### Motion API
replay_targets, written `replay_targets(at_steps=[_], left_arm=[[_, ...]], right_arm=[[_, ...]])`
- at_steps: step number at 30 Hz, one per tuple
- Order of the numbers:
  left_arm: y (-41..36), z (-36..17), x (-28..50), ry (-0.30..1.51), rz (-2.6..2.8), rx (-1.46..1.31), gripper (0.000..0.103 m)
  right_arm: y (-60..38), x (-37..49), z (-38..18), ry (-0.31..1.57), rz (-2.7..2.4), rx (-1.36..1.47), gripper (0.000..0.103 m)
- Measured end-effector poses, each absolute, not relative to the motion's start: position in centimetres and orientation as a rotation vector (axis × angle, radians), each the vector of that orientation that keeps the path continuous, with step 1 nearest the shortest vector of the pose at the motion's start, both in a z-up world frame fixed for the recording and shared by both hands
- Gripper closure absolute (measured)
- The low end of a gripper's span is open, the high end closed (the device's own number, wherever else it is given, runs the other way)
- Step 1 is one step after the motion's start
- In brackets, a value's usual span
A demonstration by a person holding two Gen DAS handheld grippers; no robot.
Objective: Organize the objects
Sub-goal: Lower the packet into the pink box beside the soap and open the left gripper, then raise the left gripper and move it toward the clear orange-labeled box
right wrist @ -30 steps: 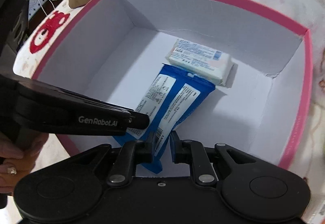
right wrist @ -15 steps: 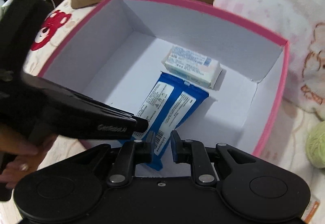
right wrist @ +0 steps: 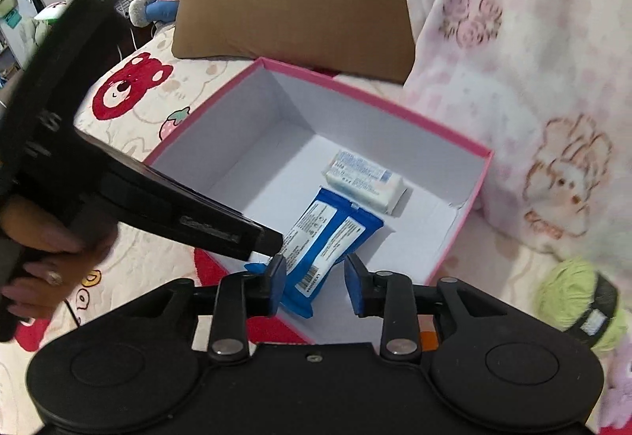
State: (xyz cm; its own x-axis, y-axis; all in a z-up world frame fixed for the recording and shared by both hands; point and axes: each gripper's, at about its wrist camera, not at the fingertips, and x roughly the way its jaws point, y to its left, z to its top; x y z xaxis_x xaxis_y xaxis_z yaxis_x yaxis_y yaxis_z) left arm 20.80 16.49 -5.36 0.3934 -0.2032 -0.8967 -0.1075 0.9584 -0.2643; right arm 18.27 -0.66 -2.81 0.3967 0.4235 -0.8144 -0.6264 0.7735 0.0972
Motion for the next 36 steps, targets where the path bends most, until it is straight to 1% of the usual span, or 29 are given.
replay_targets(at_steps=[1, 2, 6, 8, 11, 12, 14, 16, 18, 19, 21, 23, 25, 27, 32, 36], left_arm=[[16.5, -4.6, 20.4, 1.168, -0.063, -0.297, 0.058], [16.5, -3.9, 20.1, 1.168, -0.069, -0.302, 0.055], [16.3, -0.9, 18.1, 1.144, -0.070, -0.295, 0.045], [16.1, 0.2, 17.3, 1.136, -0.081, -0.283, 0.043], [15.9, 1.8, 16.0, 1.117, -0.088, -0.260, 0.035], [15.8, 2.2, 15.6, 1.114, -0.088, -0.252, 0.031], [15.6, 2.7, 15.1, 1.112, -0.087, -0.242, 0.029], [15.4, 3.1, 14.4, 1.121, -0.094, -0.231, 0.028], [15.1, 3.4, 13.9, 1.126, -0.104, -0.220, 0.025], [15.0, 3.6, 13.5, 1.127, -0.109, -0.218, 0.024], [14.8, 4.1, 13.0, 1.124, -0.114, -0.224, 0.018], [14.6, 4.6, 12.5, 1.116, -0.119, -0.222, 0.017], [14.3, 5.1, 11.8, 1.111, -0.120, -0.223, 0.013], [14.0, 5.6, 11.1, 1.100, -0.122, -0.220, 0.005], [13.6, 6.7, 9.3, 1.098, -0.175, -0.281, 0.004], [13.0, 7.8, 7.7, 1.071, -0.179, -0.270, 0.004]], right_arm=[[-0.6, 17.9, -2.5, 0.942, 0.676, -0.247, 0.053], [-0.7, 17.7, -2.2, 0.937, 0.678, -0.250, 0.051], [-1.4, 16.8, -0.9, 0.965, 0.735, -0.172, 0.051], [-1.5, 16.0, -0.2, 0.937, 0.716, -0.215, 0.049], [-1.9, 15.1, 0.6, 0.929, 0.725, -0.226, 0.043], [-2.1, 14.9, 0.9, 0.920, 0.723, -0.232, 0.038], [-2.4, 14.4, 1.3, 0.911, 0.720, -0.240, 0.032], [-2.8, 14.0, 1.7, 0.913, 0.700, -0.243, 0.021], [-3.0, 13.5, 2.0, 0.913, 0.665, -0.250, 0.012], [-3.2, 13.3, 2.2, 0.910, 0.650, -0.258, 0.012], [-3.7, 12.8, 2.5, 0.905, 0.644, -0.253, 0.011], [-4.4, 12.3, 2.8, 0.907, 0.639, -0.234, 0.011], [-5.2, 11.8, 3.1, 0.908, 0.628, -0.217, 0.011], [-6.0, 11.0, 3.3, 0.905, 0.633, -0.214, 0.011], [-7.7, 8.9, 3.7, 0.896, 0.665, -0.243, 0.011], [-9.0, 7.6, 4.2, 0.891, 0.659, -0.264, 0.011]])
